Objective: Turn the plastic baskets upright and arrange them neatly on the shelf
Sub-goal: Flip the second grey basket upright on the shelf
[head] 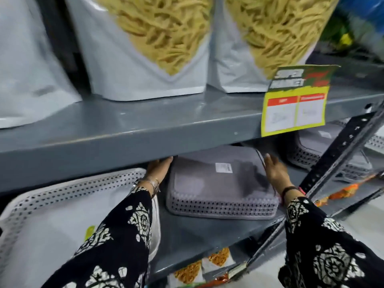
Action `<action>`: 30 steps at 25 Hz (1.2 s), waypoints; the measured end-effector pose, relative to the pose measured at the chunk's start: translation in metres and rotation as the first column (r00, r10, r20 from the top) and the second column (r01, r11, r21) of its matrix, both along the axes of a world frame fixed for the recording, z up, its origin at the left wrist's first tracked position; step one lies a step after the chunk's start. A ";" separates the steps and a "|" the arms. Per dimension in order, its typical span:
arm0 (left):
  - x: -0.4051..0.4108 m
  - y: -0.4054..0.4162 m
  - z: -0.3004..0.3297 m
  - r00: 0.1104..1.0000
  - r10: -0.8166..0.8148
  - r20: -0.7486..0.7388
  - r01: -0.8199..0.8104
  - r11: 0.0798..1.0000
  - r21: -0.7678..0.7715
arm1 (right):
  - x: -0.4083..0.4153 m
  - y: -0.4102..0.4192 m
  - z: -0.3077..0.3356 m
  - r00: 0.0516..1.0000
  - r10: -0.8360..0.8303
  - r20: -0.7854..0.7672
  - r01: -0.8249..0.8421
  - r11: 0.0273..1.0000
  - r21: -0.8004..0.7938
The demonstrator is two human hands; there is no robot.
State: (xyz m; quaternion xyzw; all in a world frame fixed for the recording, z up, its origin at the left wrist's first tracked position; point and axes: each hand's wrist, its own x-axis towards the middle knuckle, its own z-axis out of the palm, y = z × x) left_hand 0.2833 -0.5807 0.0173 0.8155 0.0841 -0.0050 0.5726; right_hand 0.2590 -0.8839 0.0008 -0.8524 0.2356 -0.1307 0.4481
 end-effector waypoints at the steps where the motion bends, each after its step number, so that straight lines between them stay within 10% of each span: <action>1: 0.008 -0.018 -0.004 1.000 -0.008 -0.015 0.008 1.000 -0.004 | 0.005 -0.017 -0.002 0.999 -0.007 -0.047 0.008 1.000 0.013; 11: 0.019 -0.056 -0.038 0.969 0.093 -0.228 -0.124 0.985 -0.123 | 0.036 -0.052 -0.033 0.932 0.180 -0.314 -0.051 0.924 0.379; 17: 0.037 -0.018 -0.057 0.971 0.230 -0.068 -0.234 0.842 -0.487 | 0.037 -0.041 -0.005 0.975 0.032 0.218 -0.156 0.799 0.581; 20: 0.014 -0.015 -0.009 0.954 0.249 -0.164 -0.294 0.691 -0.660 | 0.031 -0.041 0.017 0.964 0.109 0.241 -0.248 0.685 0.685; 23: -0.008 -0.016 -0.009 0.965 0.050 -0.256 -0.199 0.778 -0.596 | 0.022 -0.048 0.010 0.953 0.150 0.262 -0.302 0.496 0.814; 27: -0.017 -0.010 -0.014 0.928 -0.061 -0.368 -0.115 0.892 -0.438 | 0.012 -0.059 -0.004 0.970 0.224 0.097 -0.209 0.560 0.801; 30: -0.009 -0.006 -0.022 0.910 -0.064 -0.409 -0.113 0.912 -0.395 | 0.019 -0.071 -0.020 0.942 0.264 -0.210 -0.130 0.858 0.497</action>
